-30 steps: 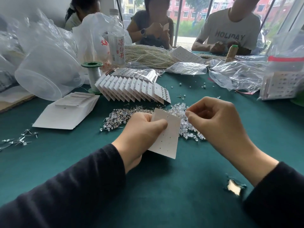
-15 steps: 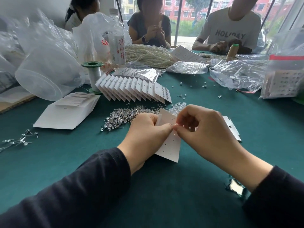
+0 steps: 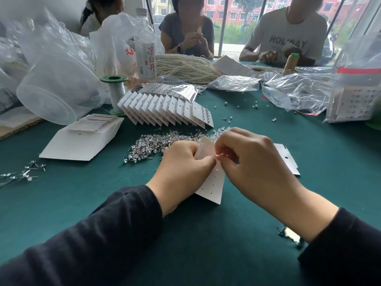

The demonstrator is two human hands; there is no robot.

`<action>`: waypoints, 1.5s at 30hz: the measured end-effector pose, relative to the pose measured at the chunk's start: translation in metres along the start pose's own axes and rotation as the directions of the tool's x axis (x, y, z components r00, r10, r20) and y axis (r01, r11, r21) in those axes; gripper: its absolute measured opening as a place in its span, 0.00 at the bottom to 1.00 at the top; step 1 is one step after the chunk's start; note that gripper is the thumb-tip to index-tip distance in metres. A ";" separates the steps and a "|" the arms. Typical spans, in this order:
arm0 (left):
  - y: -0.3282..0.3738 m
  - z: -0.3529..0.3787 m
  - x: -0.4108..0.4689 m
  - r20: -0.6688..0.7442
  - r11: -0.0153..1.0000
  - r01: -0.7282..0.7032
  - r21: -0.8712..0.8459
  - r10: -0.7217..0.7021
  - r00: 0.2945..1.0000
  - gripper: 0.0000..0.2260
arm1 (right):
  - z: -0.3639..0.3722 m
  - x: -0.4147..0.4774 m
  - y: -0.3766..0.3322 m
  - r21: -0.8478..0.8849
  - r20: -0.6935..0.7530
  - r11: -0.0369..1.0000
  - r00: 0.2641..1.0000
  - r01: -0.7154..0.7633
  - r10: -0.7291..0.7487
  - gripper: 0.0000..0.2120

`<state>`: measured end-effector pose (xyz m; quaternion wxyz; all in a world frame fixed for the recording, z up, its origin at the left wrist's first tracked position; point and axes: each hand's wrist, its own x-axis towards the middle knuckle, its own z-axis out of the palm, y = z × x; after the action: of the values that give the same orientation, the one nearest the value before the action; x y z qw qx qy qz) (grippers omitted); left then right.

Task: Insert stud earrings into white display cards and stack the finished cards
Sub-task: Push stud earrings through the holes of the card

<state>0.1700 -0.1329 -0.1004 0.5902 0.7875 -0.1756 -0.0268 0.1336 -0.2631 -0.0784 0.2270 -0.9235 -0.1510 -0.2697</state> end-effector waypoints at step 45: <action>-0.002 -0.004 0.003 -0.169 0.992 0.126 -0.010 -0.126 0.978 0.09 | -0.005 0.005 0.047 -0.101 0.124 0.951 0.945 -0.292 0.303 0.02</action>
<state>0.1742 -0.1293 -0.1001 0.5998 0.7967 -0.0747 0.0027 0.1546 -0.3044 -0.0875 0.2165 -0.9606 -0.0140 -0.1736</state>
